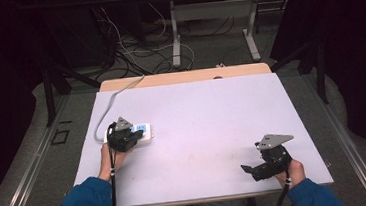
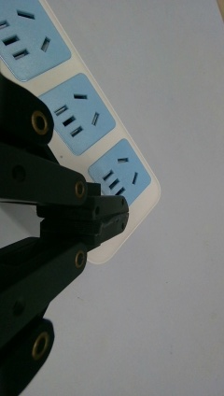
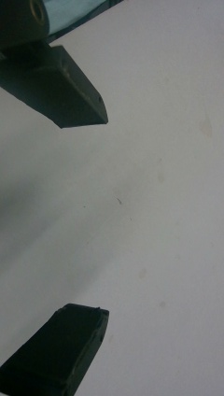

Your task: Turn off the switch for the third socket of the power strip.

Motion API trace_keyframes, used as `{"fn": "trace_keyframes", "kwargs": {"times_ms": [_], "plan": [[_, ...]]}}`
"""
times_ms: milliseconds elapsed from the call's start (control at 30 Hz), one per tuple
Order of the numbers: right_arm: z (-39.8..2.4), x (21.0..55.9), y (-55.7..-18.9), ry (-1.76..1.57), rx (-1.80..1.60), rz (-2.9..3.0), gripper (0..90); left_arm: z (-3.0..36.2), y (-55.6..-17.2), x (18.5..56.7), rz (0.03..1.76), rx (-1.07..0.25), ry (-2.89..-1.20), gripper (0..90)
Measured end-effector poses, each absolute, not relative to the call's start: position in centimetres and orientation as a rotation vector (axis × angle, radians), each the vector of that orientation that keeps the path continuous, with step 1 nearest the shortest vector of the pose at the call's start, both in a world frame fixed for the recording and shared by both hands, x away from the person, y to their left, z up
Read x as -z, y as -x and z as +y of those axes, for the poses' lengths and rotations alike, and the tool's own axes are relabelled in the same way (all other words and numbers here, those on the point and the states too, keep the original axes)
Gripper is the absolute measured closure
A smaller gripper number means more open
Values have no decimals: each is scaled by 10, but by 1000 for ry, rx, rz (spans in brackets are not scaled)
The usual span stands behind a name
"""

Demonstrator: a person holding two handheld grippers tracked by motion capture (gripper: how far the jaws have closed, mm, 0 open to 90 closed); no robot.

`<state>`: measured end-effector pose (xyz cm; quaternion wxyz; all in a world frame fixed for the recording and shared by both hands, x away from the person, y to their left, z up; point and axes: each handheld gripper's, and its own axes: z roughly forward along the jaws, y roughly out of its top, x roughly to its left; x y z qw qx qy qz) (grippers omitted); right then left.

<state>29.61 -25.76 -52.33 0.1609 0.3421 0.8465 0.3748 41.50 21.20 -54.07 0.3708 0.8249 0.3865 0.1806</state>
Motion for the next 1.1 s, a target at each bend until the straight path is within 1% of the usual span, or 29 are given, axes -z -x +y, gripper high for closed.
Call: {"fn": "trace_keyframes", "kwargs": {"times_ms": [1100], "plan": [[-258,523,-296,-975,-1067,2422,58,212,-415,541,985,-467,-2109,900]]}}
